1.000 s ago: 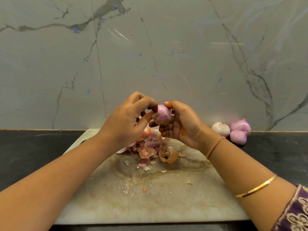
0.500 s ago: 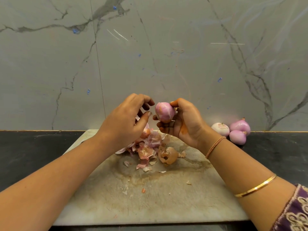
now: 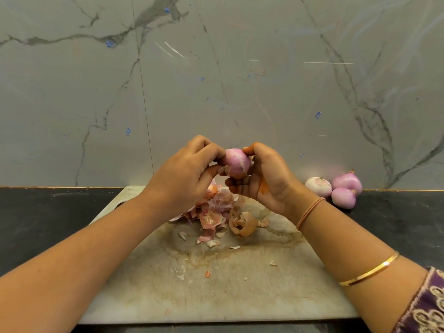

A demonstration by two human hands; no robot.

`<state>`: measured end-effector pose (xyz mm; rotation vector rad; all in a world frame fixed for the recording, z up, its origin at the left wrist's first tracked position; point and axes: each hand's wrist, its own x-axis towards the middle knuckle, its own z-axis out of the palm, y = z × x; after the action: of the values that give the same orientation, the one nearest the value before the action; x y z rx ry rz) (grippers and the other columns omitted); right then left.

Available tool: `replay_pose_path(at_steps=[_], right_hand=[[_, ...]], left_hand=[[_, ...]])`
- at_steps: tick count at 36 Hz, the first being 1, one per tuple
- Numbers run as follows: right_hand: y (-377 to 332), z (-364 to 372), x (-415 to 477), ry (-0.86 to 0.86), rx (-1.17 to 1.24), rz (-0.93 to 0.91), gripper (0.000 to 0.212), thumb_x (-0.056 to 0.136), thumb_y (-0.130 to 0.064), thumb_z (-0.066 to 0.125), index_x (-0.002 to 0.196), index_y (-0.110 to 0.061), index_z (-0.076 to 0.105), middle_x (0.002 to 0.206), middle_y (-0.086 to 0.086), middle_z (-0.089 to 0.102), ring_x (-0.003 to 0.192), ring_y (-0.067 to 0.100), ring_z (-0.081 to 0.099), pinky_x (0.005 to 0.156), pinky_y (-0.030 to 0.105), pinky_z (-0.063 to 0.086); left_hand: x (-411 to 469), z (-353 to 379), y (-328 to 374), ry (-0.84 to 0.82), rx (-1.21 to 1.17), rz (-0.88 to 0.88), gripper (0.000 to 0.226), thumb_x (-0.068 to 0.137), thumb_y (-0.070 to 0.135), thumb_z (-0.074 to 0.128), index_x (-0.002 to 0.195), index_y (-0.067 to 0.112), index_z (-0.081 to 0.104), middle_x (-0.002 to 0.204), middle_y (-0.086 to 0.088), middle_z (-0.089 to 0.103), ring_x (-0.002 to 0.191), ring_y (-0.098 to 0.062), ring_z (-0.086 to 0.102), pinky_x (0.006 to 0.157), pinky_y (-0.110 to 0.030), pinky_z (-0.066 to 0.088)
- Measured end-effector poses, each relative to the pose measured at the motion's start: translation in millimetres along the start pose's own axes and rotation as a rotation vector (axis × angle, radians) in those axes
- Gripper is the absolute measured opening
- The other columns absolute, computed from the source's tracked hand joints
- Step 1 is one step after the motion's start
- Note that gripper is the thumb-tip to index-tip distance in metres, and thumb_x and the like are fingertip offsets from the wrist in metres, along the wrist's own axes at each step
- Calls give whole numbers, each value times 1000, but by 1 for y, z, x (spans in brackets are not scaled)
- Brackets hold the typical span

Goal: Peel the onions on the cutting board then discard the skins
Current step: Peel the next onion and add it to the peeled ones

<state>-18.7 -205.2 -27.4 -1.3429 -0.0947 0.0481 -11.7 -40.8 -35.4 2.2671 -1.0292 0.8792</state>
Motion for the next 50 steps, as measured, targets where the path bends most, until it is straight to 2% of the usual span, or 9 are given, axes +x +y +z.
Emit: replay_pose_path(at_steps=[6,10,13,22,27,30,37,44,50], right_hand=[[-2,-3,0,19,56,3,40,95,-24,37,122,3,51,92,22,64,62,23,57,55,28,51],[-2,-4,0,19,52,-4,38,94,-24,40,120,0,52,102,23,61,65,23,57,59,29,51],[-2,-4,0,5,34,-28,25,93,-23,43,107,-6,55,108,23,57,69,23,56,62,28,50],[-1,-4,-3,-68,-47,-163,27,91,-9,46,104,-13,68,112,12,58,96,26,54,71,26,52],[-1,-2,-3,-156,-34,-187,39,70,-12,57,107,-17,67,121,16,60,110,36,58,95,41,51],[-1,-3,-3,-187,-37,-219,42,81,-1,56,119,-18,59,125,16,57,109,31,59,93,37,53],[-3,-3,-3,-177,-86,-252,53,87,13,50,131,-16,44,129,15,53,112,28,59,91,31,53],[0,-1,-8,-172,-263,-252,54,81,17,54,122,-18,52,126,17,53,114,33,59,98,40,52],[-2,-1,-9,-167,-248,-245,65,77,21,53,125,-23,48,125,13,50,110,33,60,91,35,55]], left_hand=[[2,0,-5,1,73,-65,5,94,13,53,98,15,56,96,8,45,79,-14,50,66,-29,46],[2,0,-9,24,80,-98,21,94,5,48,105,18,60,98,10,52,85,-10,50,68,-16,41],[1,-2,-9,35,39,-147,26,93,3,46,101,19,65,97,8,60,90,-12,57,74,-28,49],[2,0,-4,76,-188,-327,13,93,33,55,99,27,65,84,17,65,81,-1,62,65,-11,46],[2,1,1,72,-497,-440,7,92,29,57,95,33,62,81,9,71,79,-7,67,70,-29,55],[2,0,4,82,-582,-453,11,89,28,61,100,32,62,85,1,73,85,-21,68,74,-38,56],[2,0,0,117,-643,-441,19,87,16,65,100,31,64,90,6,73,86,-10,69,75,-26,57],[2,-2,2,139,-627,-394,24,87,6,65,102,25,65,95,9,71,89,-1,68,77,-15,53],[2,-5,6,142,-636,-329,28,86,2,64,103,25,63,97,13,69,91,2,67,76,-11,51]])
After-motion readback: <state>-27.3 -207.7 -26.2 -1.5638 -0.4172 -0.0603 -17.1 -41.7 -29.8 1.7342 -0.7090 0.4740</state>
